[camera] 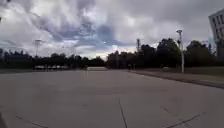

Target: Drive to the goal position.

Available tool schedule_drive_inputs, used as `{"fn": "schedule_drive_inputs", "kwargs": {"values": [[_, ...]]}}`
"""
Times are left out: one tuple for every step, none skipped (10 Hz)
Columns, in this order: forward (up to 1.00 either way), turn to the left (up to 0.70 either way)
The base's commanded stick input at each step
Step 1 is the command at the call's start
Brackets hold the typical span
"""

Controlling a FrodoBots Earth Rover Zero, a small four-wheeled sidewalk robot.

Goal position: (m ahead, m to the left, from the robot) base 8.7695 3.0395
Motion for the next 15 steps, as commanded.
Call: {"fn": "schedule_drive_inputs", "kwargs": {"values": [[1.0, 0.04], [1.0, 0.1], [1.0, 0.01], [1.0, 0.4], [1.0, 0.4], [1.0, 0.36], [1.0, 0.16], [1.0, 0.04], [1.0, 0.0], [1.0, 0.0], [1.0, 0.0], [1.0, 0.0], [1.0, 0.0], [1.0, 0.07], [1.0, 0.16]]}}
